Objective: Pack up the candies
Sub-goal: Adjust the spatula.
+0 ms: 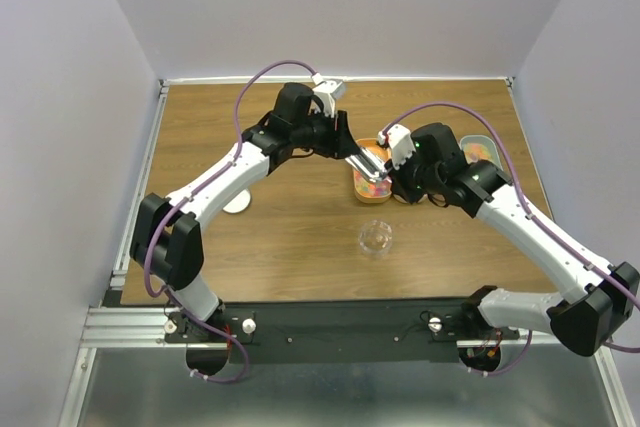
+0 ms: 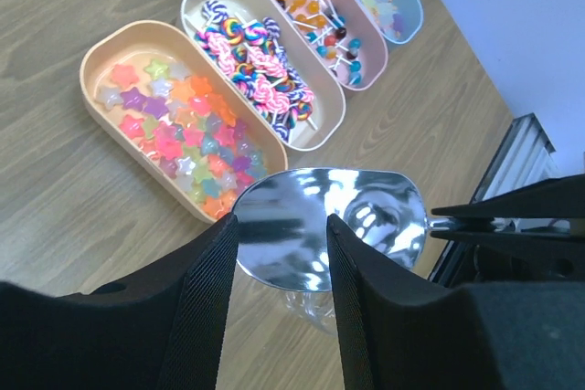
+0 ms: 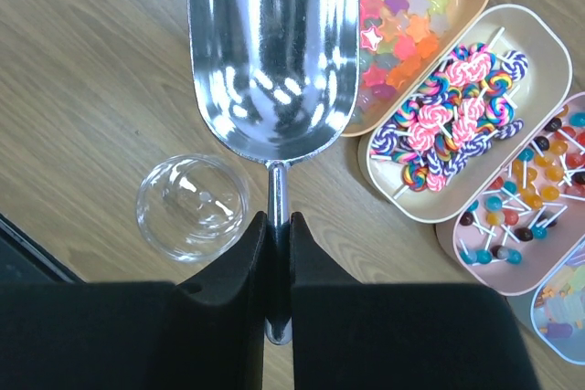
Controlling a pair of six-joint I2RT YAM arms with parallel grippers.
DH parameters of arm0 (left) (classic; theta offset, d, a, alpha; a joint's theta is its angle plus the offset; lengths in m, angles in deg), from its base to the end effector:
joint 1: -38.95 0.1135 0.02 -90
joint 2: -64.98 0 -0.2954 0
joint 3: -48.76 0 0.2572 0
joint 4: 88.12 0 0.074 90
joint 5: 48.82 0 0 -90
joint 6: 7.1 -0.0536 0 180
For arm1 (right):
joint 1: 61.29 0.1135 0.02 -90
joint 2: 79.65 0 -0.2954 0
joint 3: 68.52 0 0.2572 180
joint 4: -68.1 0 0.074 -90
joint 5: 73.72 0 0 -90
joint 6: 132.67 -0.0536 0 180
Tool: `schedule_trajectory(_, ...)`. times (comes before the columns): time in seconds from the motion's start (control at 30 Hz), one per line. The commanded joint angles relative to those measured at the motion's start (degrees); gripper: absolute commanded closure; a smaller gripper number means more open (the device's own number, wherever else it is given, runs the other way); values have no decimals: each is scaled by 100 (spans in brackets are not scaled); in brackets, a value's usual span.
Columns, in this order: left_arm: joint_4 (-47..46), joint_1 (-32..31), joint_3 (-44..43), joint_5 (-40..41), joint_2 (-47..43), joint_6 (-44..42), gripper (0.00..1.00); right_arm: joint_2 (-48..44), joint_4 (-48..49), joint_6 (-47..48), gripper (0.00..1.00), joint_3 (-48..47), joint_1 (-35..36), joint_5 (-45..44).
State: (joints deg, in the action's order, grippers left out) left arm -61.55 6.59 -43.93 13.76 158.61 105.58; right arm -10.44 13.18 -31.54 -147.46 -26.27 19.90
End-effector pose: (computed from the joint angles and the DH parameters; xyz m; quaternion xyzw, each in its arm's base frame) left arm 0.3278 -0.2369 0.3479 0.1926 0.8173 -0.4125 0.3533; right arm 0.2098 0.1511 0.3427 -0.3732 0.8454 0.1074 0.3667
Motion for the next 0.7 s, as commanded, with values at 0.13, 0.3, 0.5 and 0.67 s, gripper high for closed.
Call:
schedule_trajectory(0.13, 168, 45, -280, 843, -195, -18, 44, -180, 355, 73, 99, 199, -5, -1)
schedule_trajectory(0.3, 414, 151, -333, 791, -108, -167, 44, -259, 425, 38, 99, 217, -13, 7)
schedule_trajectory(0.5, 424, 151, -219, 247, 103, -185, 44, -294, 513, 20, 99, 208, -4, 42)
schedule_trajectory(0.67, 152, 160, -87, -271, 130, -71, 48, -320, 592, -24, 99, 243, -5, 87)
